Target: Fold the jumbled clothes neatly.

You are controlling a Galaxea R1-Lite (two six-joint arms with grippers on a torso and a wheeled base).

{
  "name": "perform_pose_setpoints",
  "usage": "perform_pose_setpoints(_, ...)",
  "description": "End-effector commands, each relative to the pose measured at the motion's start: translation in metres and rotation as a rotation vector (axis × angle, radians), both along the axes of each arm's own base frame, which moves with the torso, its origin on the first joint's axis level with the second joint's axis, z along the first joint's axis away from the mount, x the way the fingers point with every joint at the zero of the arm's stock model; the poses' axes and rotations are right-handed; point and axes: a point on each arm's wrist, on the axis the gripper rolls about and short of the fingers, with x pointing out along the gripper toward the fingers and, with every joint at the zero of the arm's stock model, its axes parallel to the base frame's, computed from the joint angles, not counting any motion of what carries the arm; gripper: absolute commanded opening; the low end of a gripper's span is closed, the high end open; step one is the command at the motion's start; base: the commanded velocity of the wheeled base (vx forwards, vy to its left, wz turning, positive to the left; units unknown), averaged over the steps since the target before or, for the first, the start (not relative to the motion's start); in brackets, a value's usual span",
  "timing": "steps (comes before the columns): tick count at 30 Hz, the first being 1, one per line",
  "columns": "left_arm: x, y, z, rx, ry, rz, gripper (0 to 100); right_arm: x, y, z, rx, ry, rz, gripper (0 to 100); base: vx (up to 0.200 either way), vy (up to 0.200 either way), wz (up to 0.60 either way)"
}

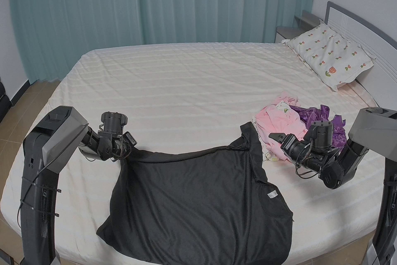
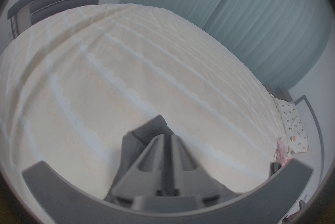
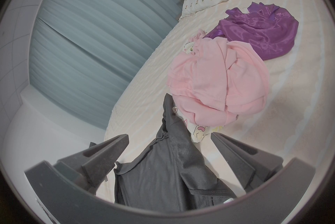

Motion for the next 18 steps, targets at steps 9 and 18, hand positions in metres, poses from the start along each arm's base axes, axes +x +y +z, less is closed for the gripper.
perform_pose_setpoints(9,0.017,0.044,0.013,0.021,-0.033,0.122,0,-0.004,-0.004,-0.004,0.039,0.006,-0.014,100,0.000,0.000,0.00)
perform_pose_setpoints(18,0.004,0.029,0.031,-0.074,-0.018,0.084,100,-0.009,-0.006,-0.004,0.055,-0.016,-0.014,100,0.000,0.000,0.00)
